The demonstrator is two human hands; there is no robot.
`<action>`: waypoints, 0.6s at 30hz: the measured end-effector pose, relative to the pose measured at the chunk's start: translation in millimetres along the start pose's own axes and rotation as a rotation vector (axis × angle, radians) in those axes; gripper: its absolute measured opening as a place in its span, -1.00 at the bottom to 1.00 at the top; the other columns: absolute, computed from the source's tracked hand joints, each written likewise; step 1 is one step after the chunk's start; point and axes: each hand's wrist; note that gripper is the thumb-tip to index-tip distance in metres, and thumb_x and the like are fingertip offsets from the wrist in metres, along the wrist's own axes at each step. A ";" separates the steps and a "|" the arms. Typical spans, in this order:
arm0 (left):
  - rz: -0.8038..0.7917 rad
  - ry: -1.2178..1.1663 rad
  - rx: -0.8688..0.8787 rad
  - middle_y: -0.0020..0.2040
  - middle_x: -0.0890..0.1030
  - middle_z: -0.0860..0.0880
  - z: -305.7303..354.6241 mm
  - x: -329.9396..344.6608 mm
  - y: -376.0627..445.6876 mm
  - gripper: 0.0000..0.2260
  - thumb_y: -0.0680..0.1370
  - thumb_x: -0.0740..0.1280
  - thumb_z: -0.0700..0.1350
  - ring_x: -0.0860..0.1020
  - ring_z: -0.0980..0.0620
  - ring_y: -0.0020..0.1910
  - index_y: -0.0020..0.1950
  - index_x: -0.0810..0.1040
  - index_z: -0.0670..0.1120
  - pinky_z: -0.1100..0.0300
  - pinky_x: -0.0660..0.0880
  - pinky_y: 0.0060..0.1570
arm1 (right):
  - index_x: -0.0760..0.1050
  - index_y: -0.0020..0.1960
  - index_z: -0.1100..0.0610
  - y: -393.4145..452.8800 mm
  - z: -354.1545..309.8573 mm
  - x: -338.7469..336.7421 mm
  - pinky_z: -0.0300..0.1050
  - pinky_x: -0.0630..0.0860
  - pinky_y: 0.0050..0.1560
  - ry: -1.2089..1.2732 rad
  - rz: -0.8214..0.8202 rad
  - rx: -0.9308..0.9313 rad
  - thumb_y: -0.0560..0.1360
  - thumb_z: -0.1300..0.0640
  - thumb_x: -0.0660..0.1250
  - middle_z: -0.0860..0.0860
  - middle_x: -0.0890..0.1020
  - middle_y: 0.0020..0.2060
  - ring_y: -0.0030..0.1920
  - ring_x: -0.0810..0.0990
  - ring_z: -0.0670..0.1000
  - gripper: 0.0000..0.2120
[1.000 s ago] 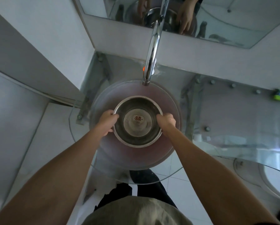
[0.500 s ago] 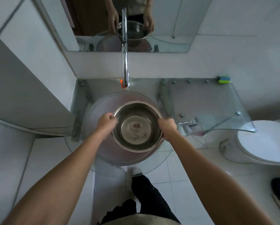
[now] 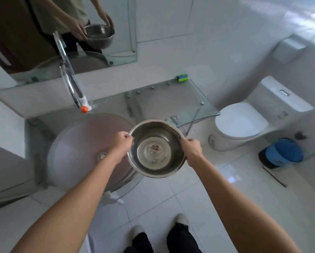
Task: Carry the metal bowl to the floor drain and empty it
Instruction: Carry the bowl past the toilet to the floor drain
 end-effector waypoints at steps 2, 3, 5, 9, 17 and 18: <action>-0.050 0.006 0.027 -0.39 0.35 -0.11 16.5 28.2 -5.2 -0.83 0.48 0.24 -0.29 0.29 0.00 -0.36 -0.31 0.48 -0.14 0.11 0.18 -0.33 | 0.62 -0.06 0.25 6.2 11.2 -30.4 -0.04 0.54 -0.25 0.025 0.049 0.017 0.49 0.15 0.23 0.14 0.63 -0.18 -0.21 0.58 0.13 -0.76; -0.077 0.012 0.040 -0.43 0.33 -0.08 25.8 47.2 -10.4 -0.80 0.48 0.24 -0.28 0.28 -0.01 -0.39 -0.34 0.44 -0.12 0.14 0.17 -0.37 | 0.60 -0.09 0.25 10.0 18.7 -50.0 -0.07 0.51 -0.29 0.038 0.073 0.023 0.49 0.14 0.23 0.14 0.61 -0.18 -0.23 0.56 0.12 -0.78; -0.118 0.031 0.045 -0.47 0.37 -0.05 42.5 80.3 -18.7 -0.81 0.47 0.25 -0.25 0.33 -0.02 -0.43 -0.35 0.47 -0.13 0.16 0.21 -0.42 | 0.54 -0.19 0.21 18.4 30.3 -84.7 -0.12 0.43 -0.36 0.061 0.106 0.044 0.48 0.14 0.23 0.13 0.58 -0.22 -0.27 0.51 0.11 -0.81; -0.131 0.089 0.054 -0.42 0.51 -0.13 72.0 141.6 -35.6 -0.81 0.43 0.27 -0.19 0.46 -0.07 -0.41 -0.28 0.60 -0.26 0.13 0.39 -0.38 | 0.63 -0.11 0.27 38.9 52.7 -149.2 -0.10 0.45 -0.30 0.090 0.147 0.060 0.46 0.13 0.24 0.12 0.59 -0.22 -0.27 0.51 0.11 -0.75; -0.226 0.120 0.048 -0.34 0.58 -0.17 129.0 268.0 -62.4 -0.82 0.49 0.26 -0.18 0.56 -0.11 -0.35 -0.27 0.60 -0.19 -0.03 0.63 -0.34 | 0.51 -0.24 0.19 91.2 93.2 -271.1 -0.10 0.41 -0.29 0.114 0.179 0.090 0.44 0.14 0.22 0.10 0.53 -0.27 -0.29 0.47 0.10 -0.84; -0.243 0.128 0.060 -0.32 0.59 -0.18 135.9 281.5 -63.8 -0.82 0.50 0.26 -0.18 0.56 -0.11 -0.33 -0.25 0.60 -0.19 -0.03 0.64 -0.32 | 0.50 -0.23 0.19 98.6 96.6 -283.1 -0.08 0.42 -0.27 0.118 0.187 0.098 0.43 0.14 0.22 0.10 0.52 -0.27 -0.27 0.47 0.11 -0.85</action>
Point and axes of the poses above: each hand's wrist, its own y-axis towards the middle knuckle, its own x-axis out of the palm, z = x × y
